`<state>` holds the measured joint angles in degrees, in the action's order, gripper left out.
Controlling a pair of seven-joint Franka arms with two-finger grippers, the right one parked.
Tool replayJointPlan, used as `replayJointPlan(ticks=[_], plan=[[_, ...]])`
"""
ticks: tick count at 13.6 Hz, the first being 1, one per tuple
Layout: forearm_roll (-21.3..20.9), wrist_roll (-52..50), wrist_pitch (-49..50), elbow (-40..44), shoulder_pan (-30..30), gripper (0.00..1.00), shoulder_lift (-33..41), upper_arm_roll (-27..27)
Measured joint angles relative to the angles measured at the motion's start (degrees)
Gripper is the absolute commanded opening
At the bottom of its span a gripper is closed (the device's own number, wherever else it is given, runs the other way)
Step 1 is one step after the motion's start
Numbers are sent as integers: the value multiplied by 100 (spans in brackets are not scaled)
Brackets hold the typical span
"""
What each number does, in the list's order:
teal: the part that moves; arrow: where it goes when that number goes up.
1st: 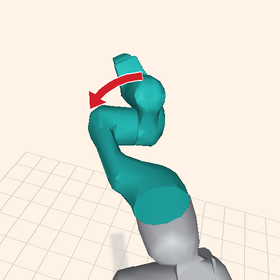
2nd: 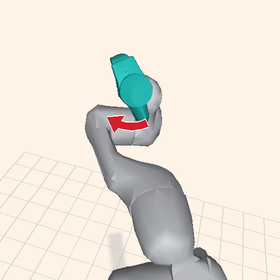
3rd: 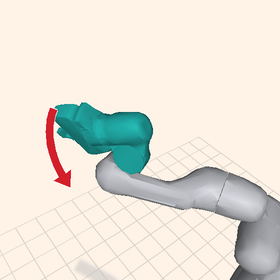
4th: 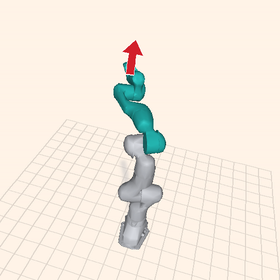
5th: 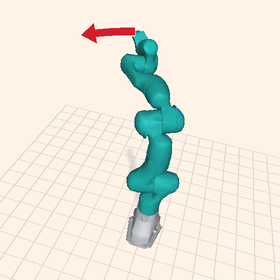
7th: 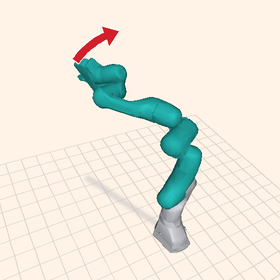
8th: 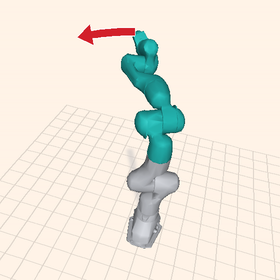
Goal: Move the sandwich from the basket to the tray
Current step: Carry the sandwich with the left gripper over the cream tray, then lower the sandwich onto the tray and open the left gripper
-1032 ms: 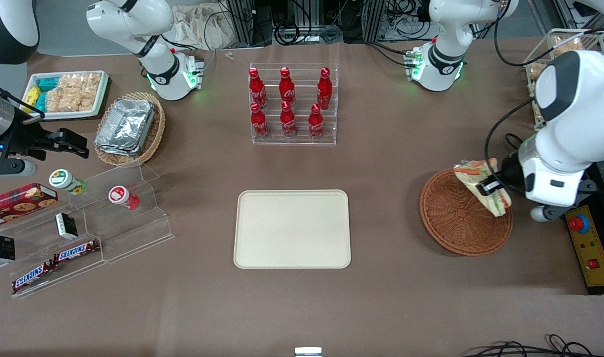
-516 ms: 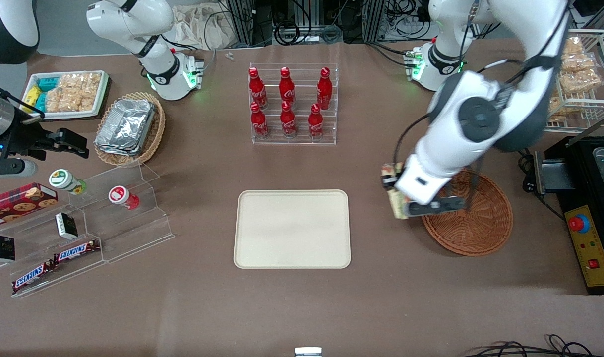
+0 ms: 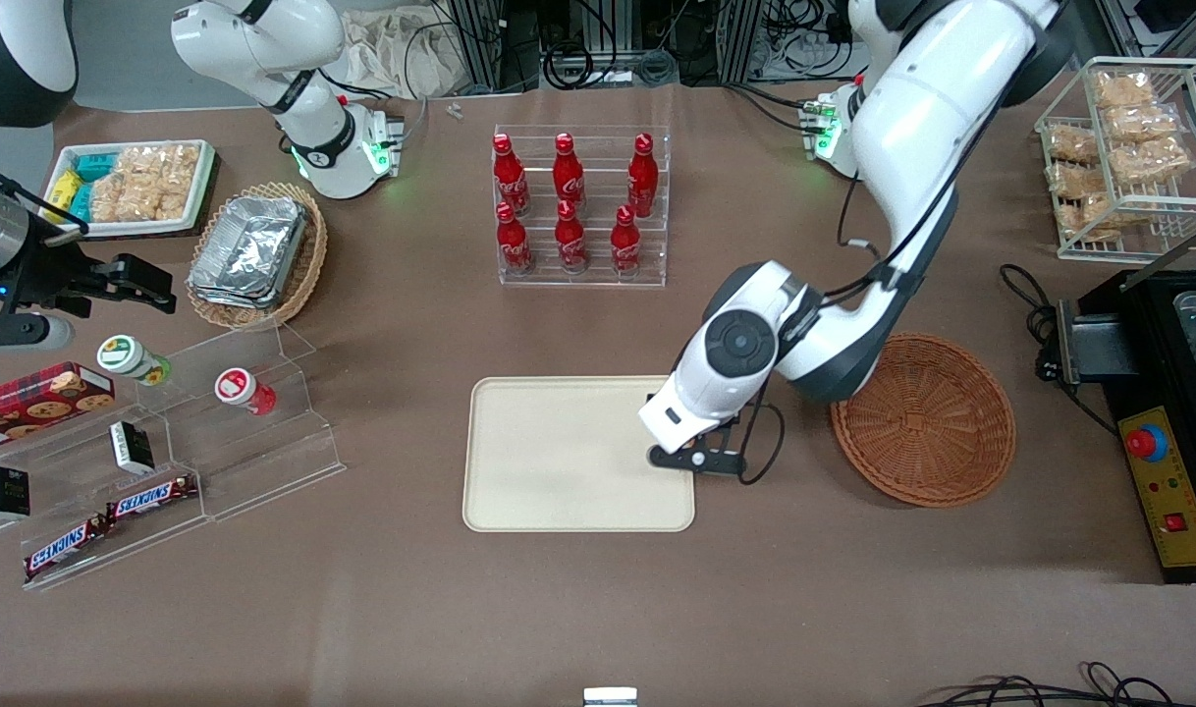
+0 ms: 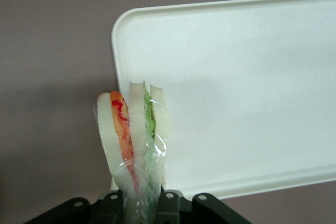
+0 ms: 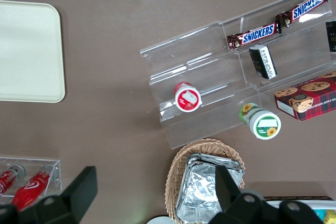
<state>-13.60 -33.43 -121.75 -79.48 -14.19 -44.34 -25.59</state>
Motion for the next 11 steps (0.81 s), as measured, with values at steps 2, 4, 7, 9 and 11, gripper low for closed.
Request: replayJointPlan(ticks=[2,4,7,9,11], plan=[[-7,124,1,339,-79,0,-406,0],[-30,158,-19,448,-174,0,-602,0],[-254,154,-151,465,-231,64,-762,1],[-261,144,-170,471,-231,99,-802,11],[-261,131,-170,496,-226,99,-802,15]])
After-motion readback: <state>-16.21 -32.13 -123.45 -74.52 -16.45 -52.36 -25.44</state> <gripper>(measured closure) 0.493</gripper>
